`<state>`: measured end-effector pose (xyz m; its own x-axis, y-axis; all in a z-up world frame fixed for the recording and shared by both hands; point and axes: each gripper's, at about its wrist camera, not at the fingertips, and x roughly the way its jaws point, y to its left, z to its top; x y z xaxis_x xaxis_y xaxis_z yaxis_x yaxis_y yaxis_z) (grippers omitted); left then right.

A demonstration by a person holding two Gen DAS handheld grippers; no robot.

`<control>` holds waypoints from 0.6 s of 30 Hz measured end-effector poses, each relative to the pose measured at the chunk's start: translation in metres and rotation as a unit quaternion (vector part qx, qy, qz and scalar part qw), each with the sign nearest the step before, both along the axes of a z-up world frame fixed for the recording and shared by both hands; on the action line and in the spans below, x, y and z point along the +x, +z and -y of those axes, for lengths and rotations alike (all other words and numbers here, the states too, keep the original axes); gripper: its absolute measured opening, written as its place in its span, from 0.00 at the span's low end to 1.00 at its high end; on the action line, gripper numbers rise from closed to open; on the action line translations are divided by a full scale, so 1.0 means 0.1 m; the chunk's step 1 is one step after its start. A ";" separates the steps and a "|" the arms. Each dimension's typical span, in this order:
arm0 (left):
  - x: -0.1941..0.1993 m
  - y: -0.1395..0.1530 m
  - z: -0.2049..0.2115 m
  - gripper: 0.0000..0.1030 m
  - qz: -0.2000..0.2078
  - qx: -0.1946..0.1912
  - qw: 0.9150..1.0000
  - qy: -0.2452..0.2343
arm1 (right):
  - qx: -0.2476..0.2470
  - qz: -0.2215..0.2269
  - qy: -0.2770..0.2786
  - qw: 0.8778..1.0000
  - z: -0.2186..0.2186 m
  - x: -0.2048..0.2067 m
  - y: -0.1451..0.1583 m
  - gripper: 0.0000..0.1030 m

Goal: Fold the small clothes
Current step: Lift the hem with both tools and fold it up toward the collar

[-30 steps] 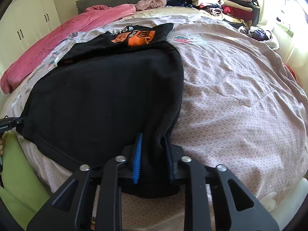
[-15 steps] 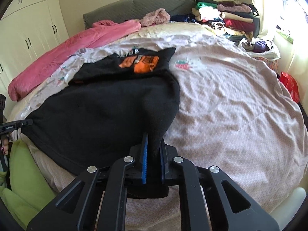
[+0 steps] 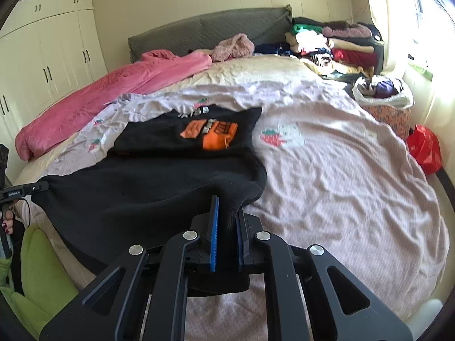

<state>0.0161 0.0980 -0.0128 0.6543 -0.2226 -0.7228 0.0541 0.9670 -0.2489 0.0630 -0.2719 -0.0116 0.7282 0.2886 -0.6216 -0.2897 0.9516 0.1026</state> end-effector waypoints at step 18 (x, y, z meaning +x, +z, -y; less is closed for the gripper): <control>0.44 0.34 -0.02 0.02 0.035 0.020 0.999 0.020 | 0.006 0.051 0.000 0.999 -0.03 0.40 0.33 0.09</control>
<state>0.0597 0.0997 0.0207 0.7112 -0.1681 -0.6826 0.0321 0.9777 -0.2074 0.1030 -0.2690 0.0217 0.7873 0.2963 -0.5407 -0.2993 0.9504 0.0849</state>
